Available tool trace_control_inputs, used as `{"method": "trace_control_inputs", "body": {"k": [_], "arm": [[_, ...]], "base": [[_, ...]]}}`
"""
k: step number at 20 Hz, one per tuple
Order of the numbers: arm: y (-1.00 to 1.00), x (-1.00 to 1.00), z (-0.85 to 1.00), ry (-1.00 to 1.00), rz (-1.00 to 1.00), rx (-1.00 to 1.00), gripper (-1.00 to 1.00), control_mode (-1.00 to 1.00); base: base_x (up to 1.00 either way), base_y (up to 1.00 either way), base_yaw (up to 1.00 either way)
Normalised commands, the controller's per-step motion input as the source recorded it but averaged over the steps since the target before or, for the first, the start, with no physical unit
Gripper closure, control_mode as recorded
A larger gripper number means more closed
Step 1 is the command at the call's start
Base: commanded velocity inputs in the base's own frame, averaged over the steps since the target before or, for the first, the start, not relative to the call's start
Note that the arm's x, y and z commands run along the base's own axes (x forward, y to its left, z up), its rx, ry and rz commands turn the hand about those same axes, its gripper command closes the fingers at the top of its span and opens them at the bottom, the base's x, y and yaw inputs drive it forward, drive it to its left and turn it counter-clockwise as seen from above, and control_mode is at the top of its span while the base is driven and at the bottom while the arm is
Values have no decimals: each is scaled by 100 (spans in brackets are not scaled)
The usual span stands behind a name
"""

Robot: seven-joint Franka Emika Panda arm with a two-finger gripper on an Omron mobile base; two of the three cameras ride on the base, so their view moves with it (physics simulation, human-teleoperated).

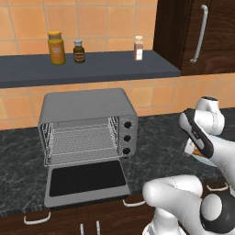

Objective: Pick up the kebab skewer and baguette bread, and place them inside the toaster oven. Close the toaster oven door and start by setting the timer.

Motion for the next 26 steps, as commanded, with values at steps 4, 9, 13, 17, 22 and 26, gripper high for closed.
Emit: {"method": "trace_control_inputs", "body": {"k": [4,9,13,17,22,26], "arm": [[-62,46,-34,6,7,-1,-100,-100],[-70,21,-30,1,2,0,-100,-100],[-61,11,-18,0,3,0,-100,-100],[-34,11,-6,0,3,0,-100,-100],[-16,7,-2,2,0,0,-100,-100],[-17,7,-27,0,0,-8,-100,-100]], "base": [[0,0,0],[0,0,0],[0,0,0],[0,0,0],[0,0,0],[0,0,0]]}}
